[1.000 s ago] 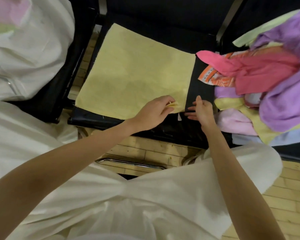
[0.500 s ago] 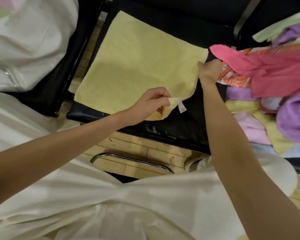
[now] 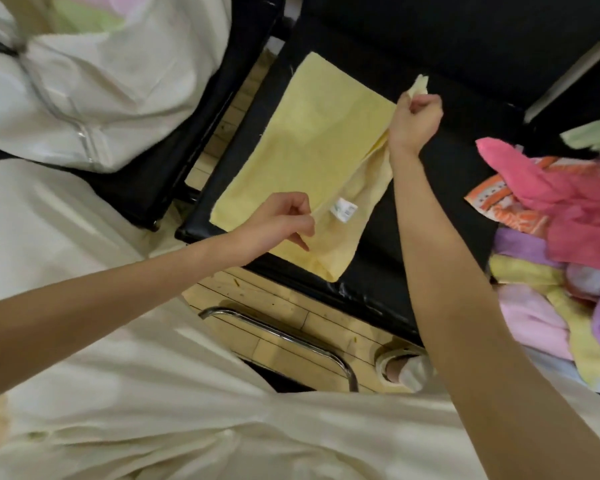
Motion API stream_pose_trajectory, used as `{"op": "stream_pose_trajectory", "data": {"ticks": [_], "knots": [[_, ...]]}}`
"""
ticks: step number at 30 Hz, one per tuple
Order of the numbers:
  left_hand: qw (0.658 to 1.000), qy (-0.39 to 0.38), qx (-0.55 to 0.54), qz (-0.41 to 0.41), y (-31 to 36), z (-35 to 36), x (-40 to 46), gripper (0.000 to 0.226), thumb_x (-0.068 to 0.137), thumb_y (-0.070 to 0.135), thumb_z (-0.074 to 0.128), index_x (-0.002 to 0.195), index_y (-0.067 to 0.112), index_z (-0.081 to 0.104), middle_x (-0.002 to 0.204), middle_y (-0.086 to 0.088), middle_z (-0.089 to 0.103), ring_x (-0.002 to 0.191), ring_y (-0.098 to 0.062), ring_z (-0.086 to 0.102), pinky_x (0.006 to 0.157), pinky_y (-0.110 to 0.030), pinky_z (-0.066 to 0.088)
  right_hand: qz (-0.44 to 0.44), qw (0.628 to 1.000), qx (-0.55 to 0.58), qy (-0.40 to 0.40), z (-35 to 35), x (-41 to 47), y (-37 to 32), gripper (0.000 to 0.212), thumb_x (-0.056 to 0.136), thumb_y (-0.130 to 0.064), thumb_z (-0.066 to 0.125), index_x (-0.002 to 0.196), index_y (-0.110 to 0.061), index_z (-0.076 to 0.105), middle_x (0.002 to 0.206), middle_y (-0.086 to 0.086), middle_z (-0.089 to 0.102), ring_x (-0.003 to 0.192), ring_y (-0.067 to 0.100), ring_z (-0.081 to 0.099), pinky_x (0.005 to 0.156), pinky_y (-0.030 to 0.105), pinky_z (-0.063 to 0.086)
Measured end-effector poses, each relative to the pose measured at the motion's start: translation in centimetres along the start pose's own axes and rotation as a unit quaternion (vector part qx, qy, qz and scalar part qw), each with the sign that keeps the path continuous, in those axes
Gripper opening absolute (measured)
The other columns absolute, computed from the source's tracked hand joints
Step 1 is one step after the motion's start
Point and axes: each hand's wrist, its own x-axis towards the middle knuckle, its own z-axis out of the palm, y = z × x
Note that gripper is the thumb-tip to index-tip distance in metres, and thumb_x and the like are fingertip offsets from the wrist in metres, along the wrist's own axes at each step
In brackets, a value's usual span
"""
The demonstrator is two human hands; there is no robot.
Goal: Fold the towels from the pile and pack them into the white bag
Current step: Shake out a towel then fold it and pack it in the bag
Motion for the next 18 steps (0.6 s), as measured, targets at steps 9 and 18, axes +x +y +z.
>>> {"op": "stream_pose_trajectory", "data": {"ticks": [9,18], "knots": [[0.990,0.119,0.034,-0.065,-2.0,-8.7,-1.9,0.024,0.085,0.003,0.059,0.066,0.012,0.047,0.063,0.005,0.051,0.058,-0.008,0.059,0.074,-0.039,0.054,-0.070,0.997,-0.030,-0.024,12.1,-4.2,-2.8,0.016,0.090,-0.006,0.057,0.082,-0.011,0.045,0.072,-0.008,0.047,0.063,0.002,0.046,0.062,0.011,0.042],[0.886,0.192,0.420,-0.041,-4.8,-10.7,-3.1,0.018,0.088,0.029,0.057,0.092,0.012,0.054,0.073,-0.001,0.062,0.065,-0.018,0.060,0.063,-0.038,0.054,-0.047,0.973,-0.172,-0.146,13.9,-8.0,-2.7,0.024,0.099,-0.016,0.045,0.118,-0.001,0.048,0.122,0.015,0.049,0.070,0.002,0.039,0.070,0.008,0.029]]}}
